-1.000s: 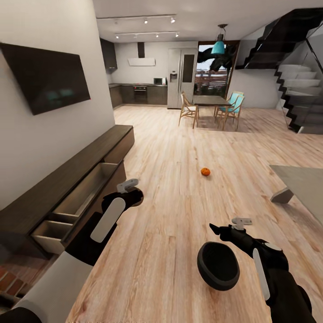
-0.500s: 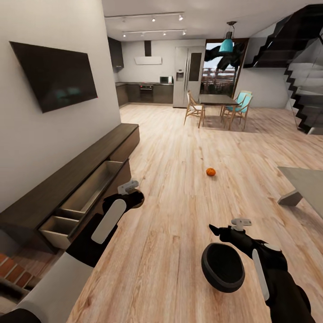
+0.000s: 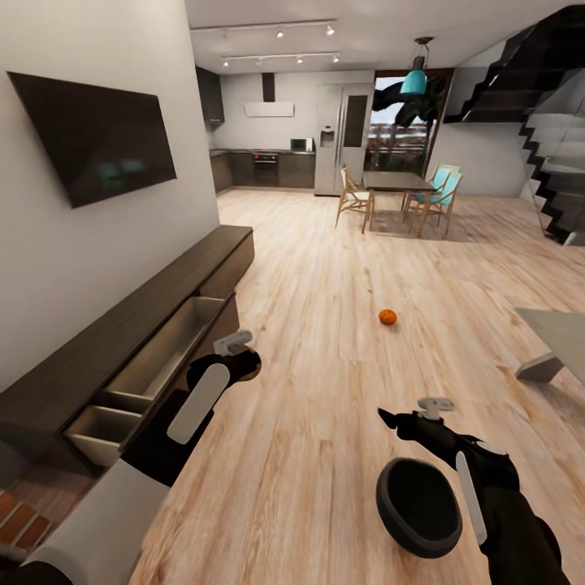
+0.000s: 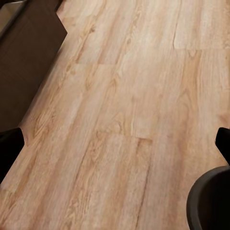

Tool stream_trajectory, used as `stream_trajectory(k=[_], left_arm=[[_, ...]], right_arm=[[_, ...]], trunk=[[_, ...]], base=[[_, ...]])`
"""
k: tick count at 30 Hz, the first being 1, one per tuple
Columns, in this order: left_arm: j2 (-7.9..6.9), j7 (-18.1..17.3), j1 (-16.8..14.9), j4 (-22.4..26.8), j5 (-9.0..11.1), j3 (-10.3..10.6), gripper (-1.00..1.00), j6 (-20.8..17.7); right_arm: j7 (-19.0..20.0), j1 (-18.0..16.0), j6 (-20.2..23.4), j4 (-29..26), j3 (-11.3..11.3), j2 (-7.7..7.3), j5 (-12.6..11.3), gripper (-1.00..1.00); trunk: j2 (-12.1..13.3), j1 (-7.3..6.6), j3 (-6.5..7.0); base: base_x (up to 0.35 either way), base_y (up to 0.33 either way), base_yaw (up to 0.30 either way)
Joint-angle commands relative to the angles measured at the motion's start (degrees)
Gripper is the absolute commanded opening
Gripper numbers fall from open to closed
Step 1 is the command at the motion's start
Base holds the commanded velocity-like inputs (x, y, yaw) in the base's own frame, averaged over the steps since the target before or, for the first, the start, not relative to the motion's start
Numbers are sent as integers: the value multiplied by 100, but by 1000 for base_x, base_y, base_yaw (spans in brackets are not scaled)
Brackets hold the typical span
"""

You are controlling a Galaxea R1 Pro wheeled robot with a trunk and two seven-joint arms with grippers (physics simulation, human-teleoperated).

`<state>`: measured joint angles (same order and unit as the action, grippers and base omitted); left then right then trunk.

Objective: Place each of the two pumpkins and all three candles from the living room inside a cabinet in the living room (use any cabinet), then make sure every cabinet is closed, and position the cauldron so it is next to a table in the living room.

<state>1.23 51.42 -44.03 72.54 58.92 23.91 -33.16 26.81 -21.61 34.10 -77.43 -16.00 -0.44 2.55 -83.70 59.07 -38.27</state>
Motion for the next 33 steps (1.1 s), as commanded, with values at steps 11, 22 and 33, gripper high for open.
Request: stream_trajectory(k=[11,22,33], left_arm=[[0,-1,0,-3,-3,4,-100,2],[0,-2,0,-3,-16,15,-100,2],[0,-4,0,-3,-21,18,-100,2]], right_arm=[[-4,-1,0,0,0,0,0,100],[-45,1,0,0,0,0,9,100],[-45,0,0,0,0,0,9,100]], trunk=[[0,0,0],[0,0,0],[0,0,0]], base=[[299,117,0],[305,7,241],[305,0,284]])
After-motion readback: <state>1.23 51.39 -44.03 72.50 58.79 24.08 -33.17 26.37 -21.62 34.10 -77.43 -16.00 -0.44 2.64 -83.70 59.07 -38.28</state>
